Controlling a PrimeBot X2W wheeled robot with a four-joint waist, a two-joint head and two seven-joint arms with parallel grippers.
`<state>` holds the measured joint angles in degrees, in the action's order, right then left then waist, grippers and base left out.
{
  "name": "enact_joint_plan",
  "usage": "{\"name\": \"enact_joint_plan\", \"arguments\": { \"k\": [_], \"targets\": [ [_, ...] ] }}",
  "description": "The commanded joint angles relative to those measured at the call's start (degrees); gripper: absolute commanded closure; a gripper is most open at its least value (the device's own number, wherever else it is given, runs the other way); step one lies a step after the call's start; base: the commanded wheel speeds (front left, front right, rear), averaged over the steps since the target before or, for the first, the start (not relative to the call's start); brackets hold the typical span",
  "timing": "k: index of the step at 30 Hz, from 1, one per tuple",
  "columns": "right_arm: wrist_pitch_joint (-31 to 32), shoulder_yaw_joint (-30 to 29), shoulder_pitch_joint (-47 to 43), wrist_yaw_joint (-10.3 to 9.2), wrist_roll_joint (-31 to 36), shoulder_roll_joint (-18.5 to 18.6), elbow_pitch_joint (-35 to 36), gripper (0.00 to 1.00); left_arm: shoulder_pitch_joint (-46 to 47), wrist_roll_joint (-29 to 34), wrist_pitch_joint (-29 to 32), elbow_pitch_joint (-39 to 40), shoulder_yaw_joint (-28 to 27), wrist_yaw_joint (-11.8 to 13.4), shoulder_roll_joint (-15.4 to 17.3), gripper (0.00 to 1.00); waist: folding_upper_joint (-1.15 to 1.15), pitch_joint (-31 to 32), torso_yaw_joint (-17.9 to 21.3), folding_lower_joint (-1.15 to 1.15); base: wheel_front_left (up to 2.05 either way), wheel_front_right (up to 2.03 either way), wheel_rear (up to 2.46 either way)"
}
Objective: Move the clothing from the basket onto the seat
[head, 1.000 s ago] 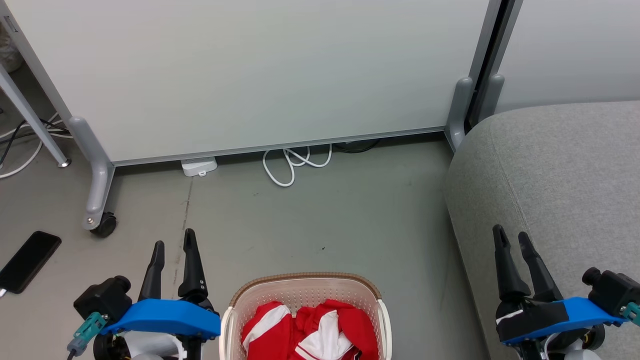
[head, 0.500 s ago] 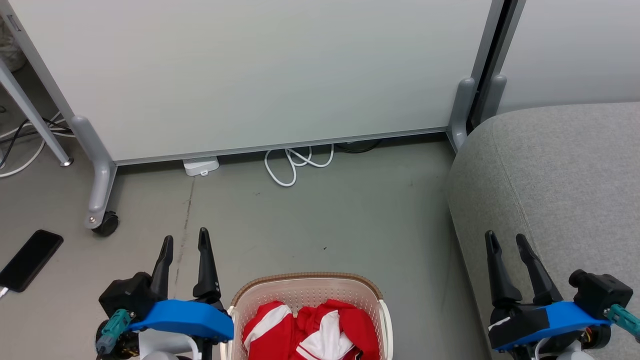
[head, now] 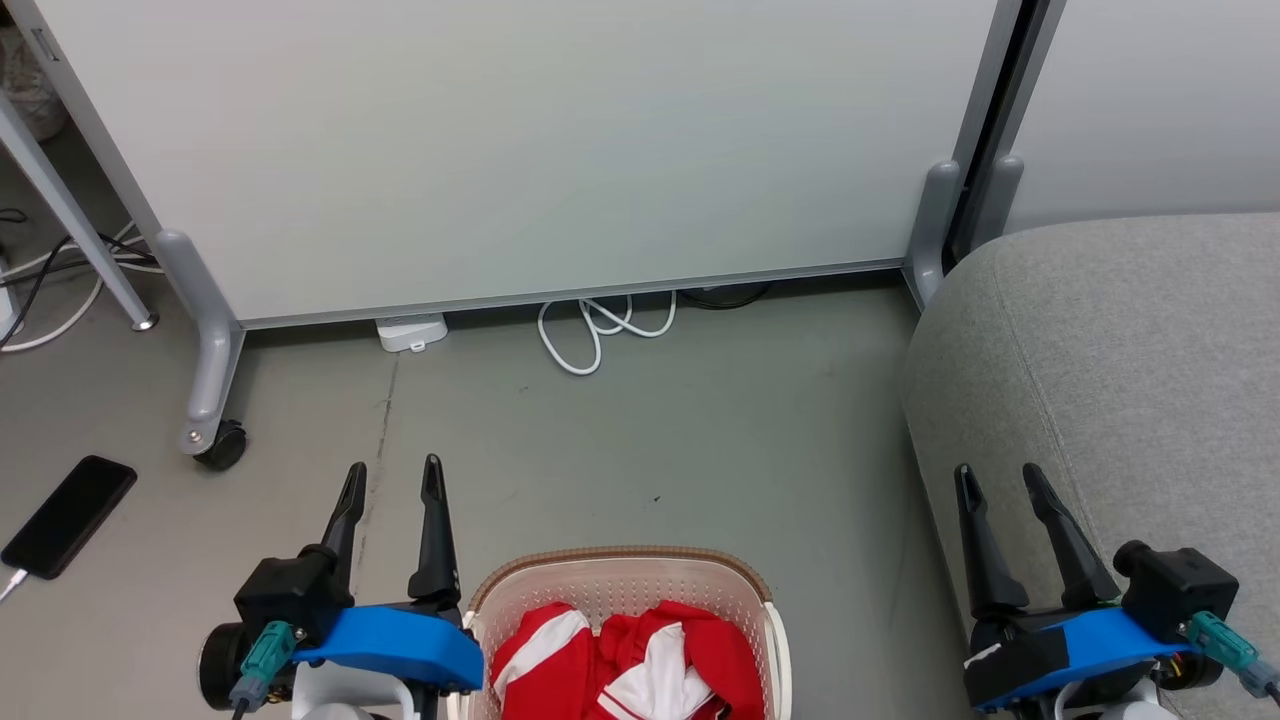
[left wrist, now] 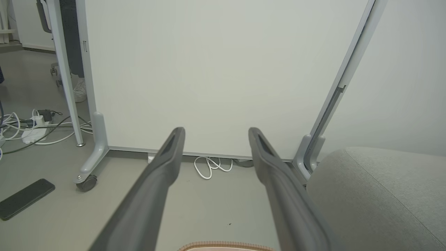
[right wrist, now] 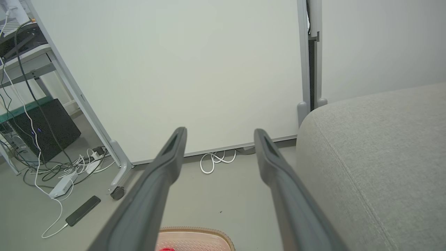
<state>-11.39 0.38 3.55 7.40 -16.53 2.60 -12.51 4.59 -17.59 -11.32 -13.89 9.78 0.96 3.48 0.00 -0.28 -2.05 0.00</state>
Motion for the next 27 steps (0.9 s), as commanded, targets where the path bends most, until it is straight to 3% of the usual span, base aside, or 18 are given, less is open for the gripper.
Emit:
{"name": "enact_joint_plan", "arguments": {
  "k": [1, 27],
  "targets": [
    [-0.41, 0.08, 0.05, 0.12, 1.01, 0.38, 0.31, 0.0, 0.76, 1.01, -0.54, 0.16, 0.09, -0.14, 0.32, 0.0, 0.0, 0.02, -0.04, 0.0, 0.0, 0.0, 0.0],
    [-3.37, 1.18, -0.05, 0.15, 12.39, 0.42, 0.1, 0.0, 0.82, 11.97, -3.41, -1.03, 1.09, -1.26, -0.37, 0.0, 0.0, -0.56, -0.19, 0.0, 0.0, 0.0, 0.0]
  ]
}}
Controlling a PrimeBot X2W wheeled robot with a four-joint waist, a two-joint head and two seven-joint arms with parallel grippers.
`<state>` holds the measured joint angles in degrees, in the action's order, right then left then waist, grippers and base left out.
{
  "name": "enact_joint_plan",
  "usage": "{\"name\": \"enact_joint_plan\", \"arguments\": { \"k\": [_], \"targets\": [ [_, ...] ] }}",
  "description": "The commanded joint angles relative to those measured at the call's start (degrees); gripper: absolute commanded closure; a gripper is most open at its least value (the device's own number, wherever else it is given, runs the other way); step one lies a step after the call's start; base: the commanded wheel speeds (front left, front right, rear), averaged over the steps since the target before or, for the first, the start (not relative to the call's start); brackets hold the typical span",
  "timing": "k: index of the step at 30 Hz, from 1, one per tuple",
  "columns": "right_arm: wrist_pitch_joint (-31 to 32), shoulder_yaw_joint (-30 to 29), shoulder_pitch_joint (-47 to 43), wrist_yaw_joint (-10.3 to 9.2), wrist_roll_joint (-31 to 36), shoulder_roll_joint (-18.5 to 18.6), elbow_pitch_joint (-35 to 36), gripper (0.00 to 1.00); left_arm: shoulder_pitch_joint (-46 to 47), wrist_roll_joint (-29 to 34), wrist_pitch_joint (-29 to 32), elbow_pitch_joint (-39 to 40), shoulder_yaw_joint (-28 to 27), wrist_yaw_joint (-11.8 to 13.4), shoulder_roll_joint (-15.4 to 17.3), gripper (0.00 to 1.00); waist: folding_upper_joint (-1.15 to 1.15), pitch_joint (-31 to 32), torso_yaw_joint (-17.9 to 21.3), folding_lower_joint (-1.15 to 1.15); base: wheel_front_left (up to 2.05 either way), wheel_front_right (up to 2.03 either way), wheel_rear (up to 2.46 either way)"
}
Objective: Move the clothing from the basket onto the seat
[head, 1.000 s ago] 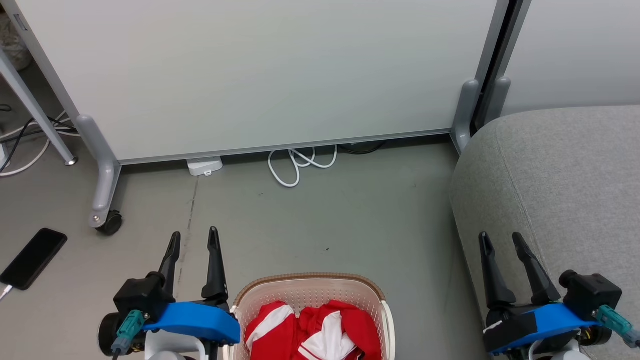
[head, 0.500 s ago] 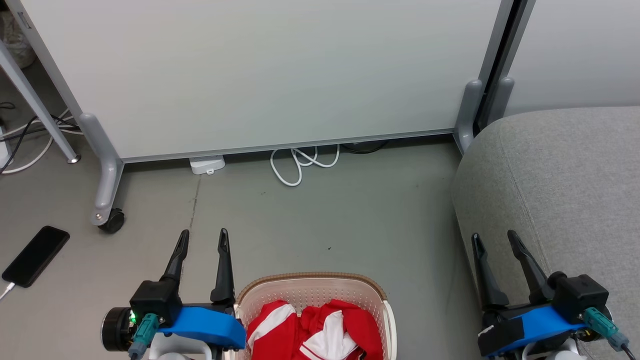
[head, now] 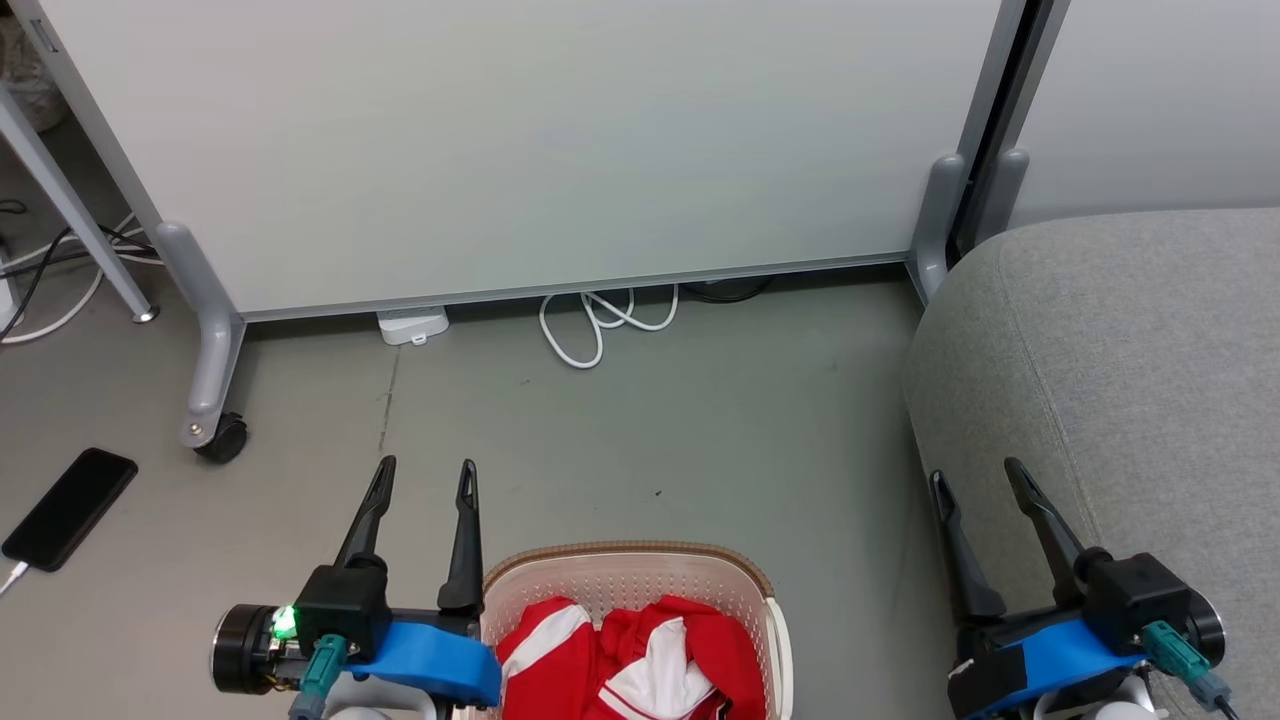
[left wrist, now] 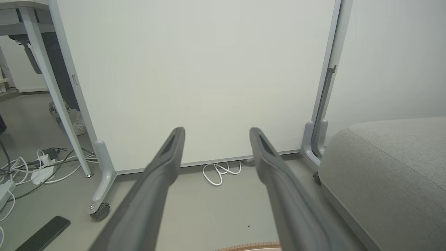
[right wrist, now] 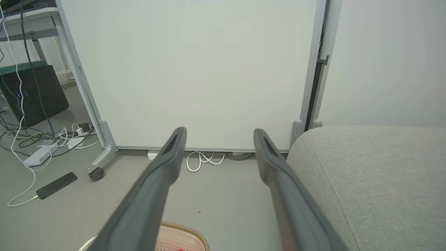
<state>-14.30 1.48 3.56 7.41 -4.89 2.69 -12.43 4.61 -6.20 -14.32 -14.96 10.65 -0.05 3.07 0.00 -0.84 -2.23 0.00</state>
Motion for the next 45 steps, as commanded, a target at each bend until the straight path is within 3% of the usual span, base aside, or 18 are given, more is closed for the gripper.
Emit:
{"name": "enact_joint_plan", "arguments": {
  "k": [1, 30, 45],
  "targets": [
    [-0.6, 0.12, -0.09, 0.13, 1.17, 0.34, 0.02, 0.0, 0.82, 1.01, -0.57, 0.03, 0.29, -0.25, 0.01, 0.0, 0.0, -0.03, -0.03, 0.0, 0.0, 0.0, 0.0],
    [-1.01, 0.59, 0.61, 0.14, 2.07, 0.34, -0.77, 0.0, 1.48, 2.46, -0.95, -0.87, 0.4, -0.84, -0.19, 0.0, 0.0, -0.76, 0.15, 0.0, 0.0, 0.0, 0.0],
    [-1.0, 0.46, 4.41, 0.14, 1.21, 0.31, 1.3, 0.0, 9.94, 4.6, -0.91, -6.2, 2.92, -5.27, 1.08, 0.0, 0.0, -8.2, 3.34, 0.0, 0.0, 0.0, 0.0]
  ]
}}
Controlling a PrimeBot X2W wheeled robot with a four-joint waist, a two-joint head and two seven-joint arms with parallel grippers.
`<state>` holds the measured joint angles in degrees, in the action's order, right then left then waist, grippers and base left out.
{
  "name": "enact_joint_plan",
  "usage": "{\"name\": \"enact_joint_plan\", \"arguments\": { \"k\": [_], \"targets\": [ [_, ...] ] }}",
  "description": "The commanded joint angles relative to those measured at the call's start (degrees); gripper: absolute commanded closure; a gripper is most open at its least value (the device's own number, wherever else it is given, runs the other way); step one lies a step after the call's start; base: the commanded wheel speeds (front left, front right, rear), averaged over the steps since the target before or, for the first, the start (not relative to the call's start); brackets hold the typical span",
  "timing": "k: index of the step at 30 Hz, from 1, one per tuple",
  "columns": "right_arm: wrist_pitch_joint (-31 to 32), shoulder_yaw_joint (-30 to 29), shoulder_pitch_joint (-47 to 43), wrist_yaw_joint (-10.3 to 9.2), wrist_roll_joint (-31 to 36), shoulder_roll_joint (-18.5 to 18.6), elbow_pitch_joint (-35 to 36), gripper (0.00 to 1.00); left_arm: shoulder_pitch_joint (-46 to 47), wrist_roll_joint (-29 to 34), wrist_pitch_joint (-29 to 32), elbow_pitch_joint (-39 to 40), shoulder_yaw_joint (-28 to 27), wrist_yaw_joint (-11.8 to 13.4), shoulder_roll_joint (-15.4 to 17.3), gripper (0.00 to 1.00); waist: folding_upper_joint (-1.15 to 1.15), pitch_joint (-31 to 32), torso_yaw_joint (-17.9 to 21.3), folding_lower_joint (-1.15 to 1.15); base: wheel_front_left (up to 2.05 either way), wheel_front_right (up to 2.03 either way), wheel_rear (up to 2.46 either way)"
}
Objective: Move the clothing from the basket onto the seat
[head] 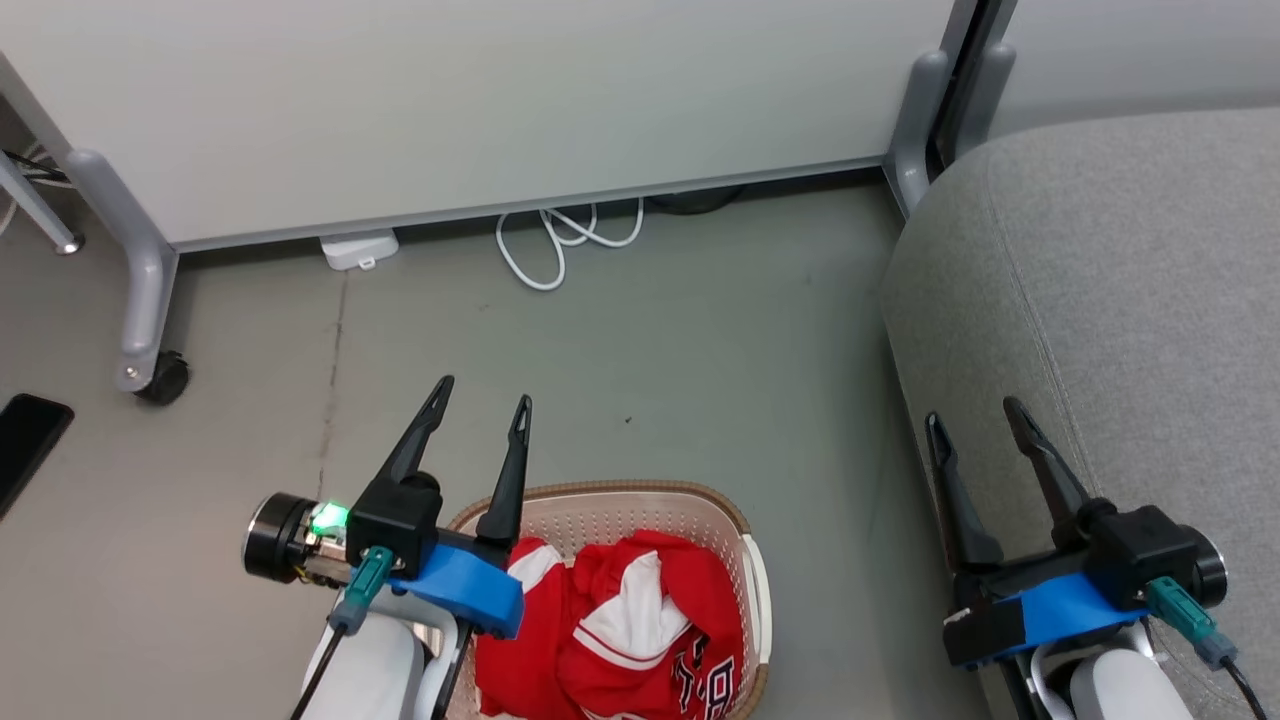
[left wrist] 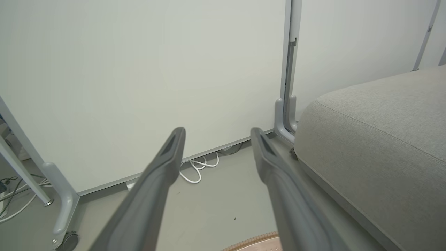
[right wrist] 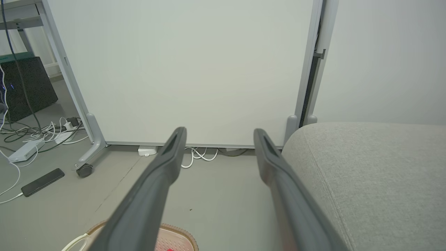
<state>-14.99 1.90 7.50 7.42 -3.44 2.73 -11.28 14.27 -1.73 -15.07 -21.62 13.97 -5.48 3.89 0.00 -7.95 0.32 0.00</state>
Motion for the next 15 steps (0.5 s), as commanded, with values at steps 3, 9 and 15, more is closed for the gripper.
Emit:
{"name": "enact_joint_plan", "arguments": {
  "k": [3, 9, 15],
  "targets": [
    [-0.3, -0.16, 2.04, 0.13, -0.36, 0.26, 0.75, 0.0, 3.47, 0.72, -0.16, -2.0, 1.19, -0.63, 0.82, 0.0, 0.0, -3.72, 1.84, 0.0, 0.0, 0.0, 0.0],
    [-0.3, 0.35, 5.56, 0.13, -0.84, 0.24, 2.09, 0.0, 9.94, 1.19, -0.16, -7.54, 4.7, -1.64, 2.33, 0.0, 0.0, -9.27, 4.42, 0.0, 0.0, 0.0, 0.0],
    [-0.3, 1.0, 8.8, 0.12, -1.19, 0.24, 3.33, 0.0, 15.95, 1.21, -0.17, -14.04, 9.46, -2.04, 4.05, 0.0, 0.0, -14.65, 7.0, 0.0, 0.0, 0.0, 0.0]
  ]
}}
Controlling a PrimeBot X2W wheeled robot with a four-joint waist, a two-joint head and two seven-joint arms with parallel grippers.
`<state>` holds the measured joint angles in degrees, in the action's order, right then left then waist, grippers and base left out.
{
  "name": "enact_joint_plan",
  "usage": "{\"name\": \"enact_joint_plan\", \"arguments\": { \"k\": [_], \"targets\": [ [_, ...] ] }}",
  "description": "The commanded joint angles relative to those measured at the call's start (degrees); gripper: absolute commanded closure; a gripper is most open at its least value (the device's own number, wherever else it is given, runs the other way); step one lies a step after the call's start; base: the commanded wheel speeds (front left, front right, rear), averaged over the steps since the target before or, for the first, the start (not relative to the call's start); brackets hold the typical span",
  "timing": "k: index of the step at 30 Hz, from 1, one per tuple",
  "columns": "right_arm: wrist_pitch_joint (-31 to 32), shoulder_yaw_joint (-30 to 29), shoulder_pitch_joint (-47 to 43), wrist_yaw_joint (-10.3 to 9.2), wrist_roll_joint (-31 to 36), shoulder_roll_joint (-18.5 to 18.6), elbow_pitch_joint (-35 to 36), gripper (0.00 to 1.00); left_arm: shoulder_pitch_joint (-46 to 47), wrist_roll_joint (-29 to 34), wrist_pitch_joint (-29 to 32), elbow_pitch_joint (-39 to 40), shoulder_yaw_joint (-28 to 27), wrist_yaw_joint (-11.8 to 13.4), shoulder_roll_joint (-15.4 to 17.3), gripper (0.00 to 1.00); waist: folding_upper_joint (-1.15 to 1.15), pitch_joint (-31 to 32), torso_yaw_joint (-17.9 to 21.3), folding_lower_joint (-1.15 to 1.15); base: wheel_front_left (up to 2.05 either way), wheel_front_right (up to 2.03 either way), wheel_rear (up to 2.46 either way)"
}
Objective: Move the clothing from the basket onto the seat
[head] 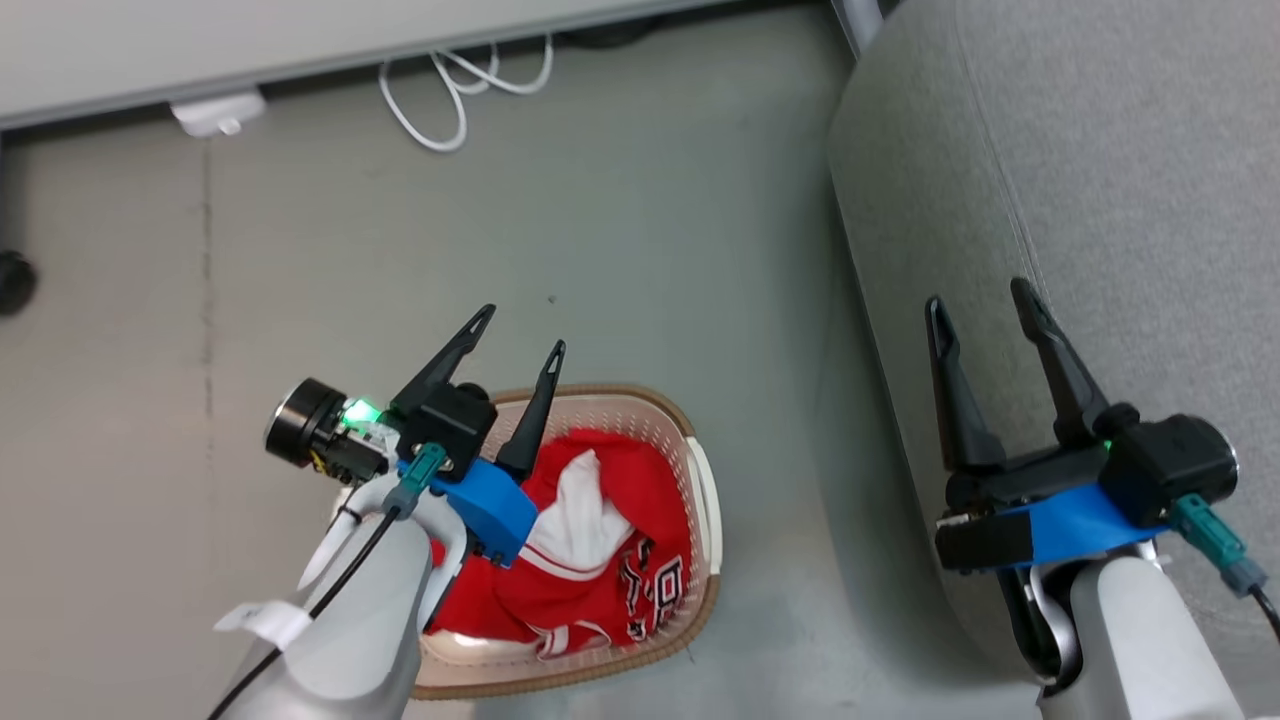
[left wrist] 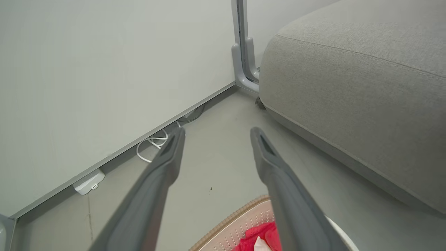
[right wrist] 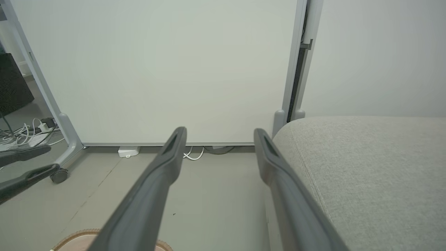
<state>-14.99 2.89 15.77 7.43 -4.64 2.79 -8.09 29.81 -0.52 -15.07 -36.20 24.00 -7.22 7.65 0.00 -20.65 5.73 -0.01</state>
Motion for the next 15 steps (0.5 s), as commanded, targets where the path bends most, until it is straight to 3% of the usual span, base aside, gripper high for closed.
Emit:
{"name": "enact_joint_plan", "arguments": {
  "k": [1, 15],
  "targets": [
    [-0.3, 0.08, 1.12, 0.11, -0.12, 0.18, 0.4, 0.0, 1.39, -0.11, -0.16, -0.6, 0.55, -0.32, 0.62, 0.0, 0.0, -2.88, 1.99, 0.01, 0.0, 0.0, 0.0],
    [-0.3, 1.87, 8.0, 0.12, -1.06, 0.17, 3.48, 0.0, 13.63, -3.32, -0.16, -18.53, 19.11, -0.24, 3.48, 0.0, 0.0, -14.57, 5.8, 0.01, 0.0, 0.0, 0.0]
  ]
}}
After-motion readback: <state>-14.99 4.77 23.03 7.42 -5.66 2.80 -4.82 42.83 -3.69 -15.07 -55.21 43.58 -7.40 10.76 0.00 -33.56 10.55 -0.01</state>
